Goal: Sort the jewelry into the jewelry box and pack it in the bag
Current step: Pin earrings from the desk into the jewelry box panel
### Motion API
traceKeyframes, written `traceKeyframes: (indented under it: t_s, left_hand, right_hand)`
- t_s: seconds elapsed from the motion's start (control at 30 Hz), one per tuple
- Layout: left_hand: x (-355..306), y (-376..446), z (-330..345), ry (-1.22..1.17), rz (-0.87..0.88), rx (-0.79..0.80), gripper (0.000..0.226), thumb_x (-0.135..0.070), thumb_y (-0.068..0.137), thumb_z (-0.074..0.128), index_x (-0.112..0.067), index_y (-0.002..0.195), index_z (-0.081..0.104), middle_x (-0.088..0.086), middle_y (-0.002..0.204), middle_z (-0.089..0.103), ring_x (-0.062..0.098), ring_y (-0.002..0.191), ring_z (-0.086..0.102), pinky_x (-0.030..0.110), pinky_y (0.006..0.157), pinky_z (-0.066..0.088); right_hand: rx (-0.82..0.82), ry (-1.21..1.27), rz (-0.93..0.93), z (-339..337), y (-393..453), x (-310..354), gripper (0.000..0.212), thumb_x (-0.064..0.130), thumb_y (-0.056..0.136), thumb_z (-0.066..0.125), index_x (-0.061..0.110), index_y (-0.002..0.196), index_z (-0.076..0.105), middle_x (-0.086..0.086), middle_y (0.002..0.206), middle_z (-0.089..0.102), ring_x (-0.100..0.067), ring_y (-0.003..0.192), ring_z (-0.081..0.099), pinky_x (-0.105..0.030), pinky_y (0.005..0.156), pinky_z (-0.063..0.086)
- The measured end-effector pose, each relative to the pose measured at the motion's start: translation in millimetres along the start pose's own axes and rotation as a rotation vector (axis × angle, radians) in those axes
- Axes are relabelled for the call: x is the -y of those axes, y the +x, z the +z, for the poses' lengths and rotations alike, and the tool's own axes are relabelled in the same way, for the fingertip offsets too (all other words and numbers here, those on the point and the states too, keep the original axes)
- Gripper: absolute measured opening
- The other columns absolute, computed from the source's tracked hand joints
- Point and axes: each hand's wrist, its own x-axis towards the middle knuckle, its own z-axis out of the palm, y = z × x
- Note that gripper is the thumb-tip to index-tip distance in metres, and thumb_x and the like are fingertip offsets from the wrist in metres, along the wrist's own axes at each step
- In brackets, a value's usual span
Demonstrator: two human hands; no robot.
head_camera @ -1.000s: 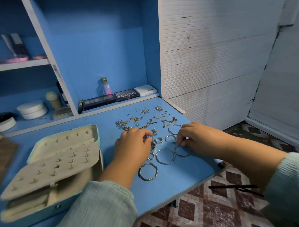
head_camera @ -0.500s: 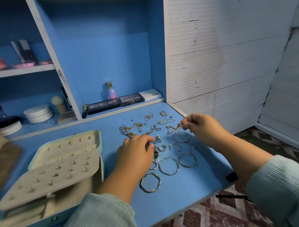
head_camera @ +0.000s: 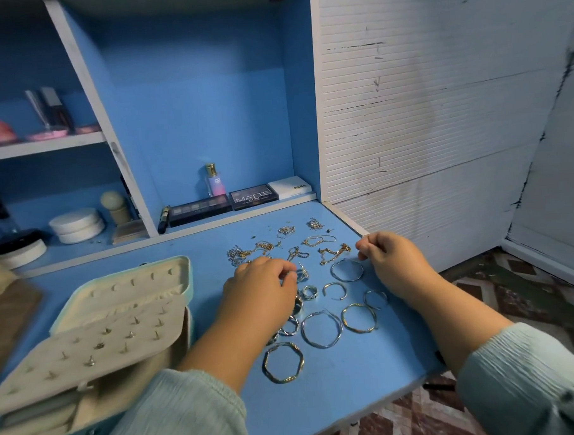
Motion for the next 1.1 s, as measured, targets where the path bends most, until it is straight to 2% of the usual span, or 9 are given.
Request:
traceKeyframes:
  t_s: [0.07,0.13,0.2,0.33,0.43,0.53,0.7,0.87,1.1]
  left_hand:
    - [-6,6,-8,-0.023,-0.024,0.029,0.023,-0.03,0.097,0.039,-0.034,0.097,0.061,-0.008,0.113,0.059,0.017,0.11,0.049,0.031,0.091,0.04]
    - [-10,16,-15,-0.043,-0.074,0.045,0.022,-0.027,0.097,0.04,-0.032,0.082,0.055,-0.006,0.096,0.059,0.017,0.092,0.055,0.029,0.082,0.044]
    - [-11,32,-20,-0.041,-0.149,0.052,0.024,-0.026,0.096,0.041,-0.031,0.078,0.054,-0.006,0.093,0.058,0.02,0.089,0.058,0.029,0.082,0.046]
    - [-9,74,-21,0.042,-0.255,0.06,0.028,-0.021,0.095,0.043,-0.026,0.116,0.061,0.001,0.121,0.059,0.026,0.11,0.054,0.032,0.092,0.045]
    - [-3,92,-17,0.112,-0.286,0.051,0.028,-0.014,0.093,0.043,-0.025,0.112,0.06,0.002,0.122,0.055,0.025,0.11,0.05,0.031,0.09,0.042]
    - [10,100,-12,0.285,-0.302,0.026,0.037,-0.014,0.094,0.041,-0.025,0.127,0.052,0.004,0.134,0.047,0.029,0.123,0.039,0.038,0.098,0.036]
    - [26,124,-12,0.337,-0.311,0.079,0.036,-0.012,0.096,0.041,-0.03,0.124,0.054,0.002,0.135,0.047,0.028,0.126,0.035,0.041,0.104,0.031]
    - [38,143,4,0.152,-0.138,0.093,0.028,-0.023,0.097,0.044,-0.031,0.12,0.057,-0.005,0.132,0.054,0.023,0.124,0.044,0.041,0.106,0.034]
    - [36,155,12,0.128,-0.03,-0.009,0.019,-0.022,0.096,0.048,-0.025,0.106,0.064,-0.005,0.112,0.063,0.019,0.107,0.054,0.039,0.099,0.04]
  right_hand:
    - [-0.019,0.002,-0.007,1,0,0,0.02,0.02,0.097,0.045,0.011,0.085,0.059,0.007,0.058,0.047,-0.009,0.047,0.034,-0.012,0.041,0.033]
    - [-0.034,0.013,-0.01,2,-1,1,0.019,0.02,0.096,0.047,0.012,0.082,0.057,0.011,0.054,0.041,-0.006,0.045,0.033,-0.01,0.041,0.034]
    - [-0.035,0.023,-0.01,2,-1,1,0.018,0.019,0.096,0.047,0.013,0.082,0.056,0.011,0.054,0.041,-0.004,0.045,0.033,-0.009,0.041,0.033]
    - [-0.026,0.058,0.008,0,-2,0,0.017,0.017,0.096,0.046,0.015,0.084,0.057,0.009,0.059,0.046,-0.003,0.04,0.035,-0.009,0.038,0.032]
    - [-0.014,0.082,0.014,0,-2,-1,0.017,0.015,0.096,0.043,0.016,0.089,0.058,0.007,0.073,0.055,-0.005,0.045,0.034,-0.011,0.038,0.031]
    - [-0.009,0.092,0.021,1,0,-3,0.018,0.014,0.096,0.043,0.016,0.089,0.058,0.008,0.072,0.054,-0.005,0.045,0.034,-0.011,0.038,0.03]
    - [0.02,0.067,0.094,2,11,-3,0.019,0.016,0.095,0.045,0.016,0.082,0.059,0.003,0.078,0.06,-0.008,0.054,0.04,-0.022,0.051,0.032]
    - [0.019,0.105,0.168,1,18,-1,0.02,0.011,0.095,0.045,0.012,0.08,0.059,0.004,0.064,0.053,-0.008,0.049,0.037,-0.015,0.04,0.03]
    - [-0.064,0.093,0.104,11,15,-6,0.016,0.015,0.093,0.048,0.016,0.086,0.061,0.001,0.076,0.06,-0.007,0.051,0.04,-0.02,0.047,0.028]
